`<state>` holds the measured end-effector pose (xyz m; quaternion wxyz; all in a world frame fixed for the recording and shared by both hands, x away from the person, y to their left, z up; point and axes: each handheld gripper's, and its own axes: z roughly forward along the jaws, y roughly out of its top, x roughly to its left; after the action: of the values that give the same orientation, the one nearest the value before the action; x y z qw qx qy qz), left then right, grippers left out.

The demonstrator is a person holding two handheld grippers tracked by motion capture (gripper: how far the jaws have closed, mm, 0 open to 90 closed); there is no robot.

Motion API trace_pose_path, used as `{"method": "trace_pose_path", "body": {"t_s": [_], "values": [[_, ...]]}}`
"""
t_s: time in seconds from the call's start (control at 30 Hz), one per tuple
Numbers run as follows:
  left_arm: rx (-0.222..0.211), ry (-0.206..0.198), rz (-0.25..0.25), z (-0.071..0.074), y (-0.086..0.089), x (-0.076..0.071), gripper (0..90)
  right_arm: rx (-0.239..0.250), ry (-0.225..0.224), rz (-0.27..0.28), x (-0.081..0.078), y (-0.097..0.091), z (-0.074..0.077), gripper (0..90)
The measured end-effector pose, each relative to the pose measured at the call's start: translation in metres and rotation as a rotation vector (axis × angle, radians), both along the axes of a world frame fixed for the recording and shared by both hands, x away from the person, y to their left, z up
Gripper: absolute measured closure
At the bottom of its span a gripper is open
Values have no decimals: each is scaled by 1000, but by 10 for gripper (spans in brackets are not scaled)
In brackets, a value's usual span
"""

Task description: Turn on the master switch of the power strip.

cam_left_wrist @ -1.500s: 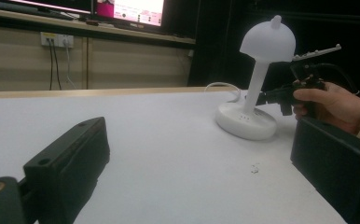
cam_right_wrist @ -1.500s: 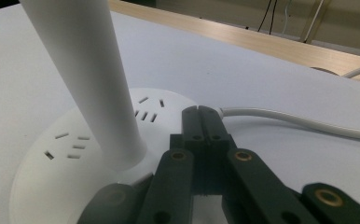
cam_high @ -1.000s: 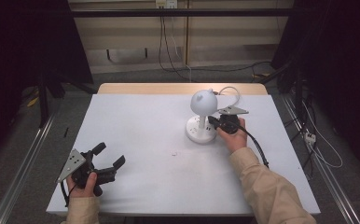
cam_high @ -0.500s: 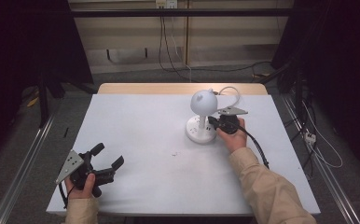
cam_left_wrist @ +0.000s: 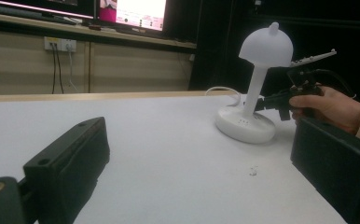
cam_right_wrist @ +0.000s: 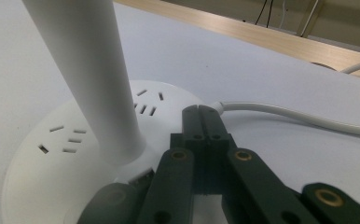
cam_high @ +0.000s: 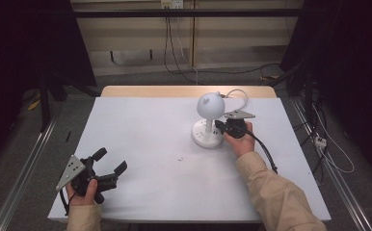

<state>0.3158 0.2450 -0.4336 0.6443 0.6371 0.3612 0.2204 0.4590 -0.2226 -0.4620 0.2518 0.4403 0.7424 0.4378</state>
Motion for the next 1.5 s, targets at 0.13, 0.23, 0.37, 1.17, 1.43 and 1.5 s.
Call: {"method": "trace_pose_path", "body": {"t_s": [0.13,0.23,0.37,1.17,1.43,1.5], "values": [[0,1,-1,0,0,0,40,4,0,-1,-1,0,1,900],[-6,1,2,-1,0,1,40,35,-6,-8,-2,-1,1,900],[-8,1,0,-1,0,3,39,53,-5,-14,-4,-1,3,900],[3,0,-3,-1,0,4,38,91,3,-39,-11,-13,13,650],[-4,6,-2,-1,0,4,38,115,13,-44,-17,-20,14,473],[-5,6,-5,-1,-1,5,38,117,13,-43,-19,-22,15,433]]}}
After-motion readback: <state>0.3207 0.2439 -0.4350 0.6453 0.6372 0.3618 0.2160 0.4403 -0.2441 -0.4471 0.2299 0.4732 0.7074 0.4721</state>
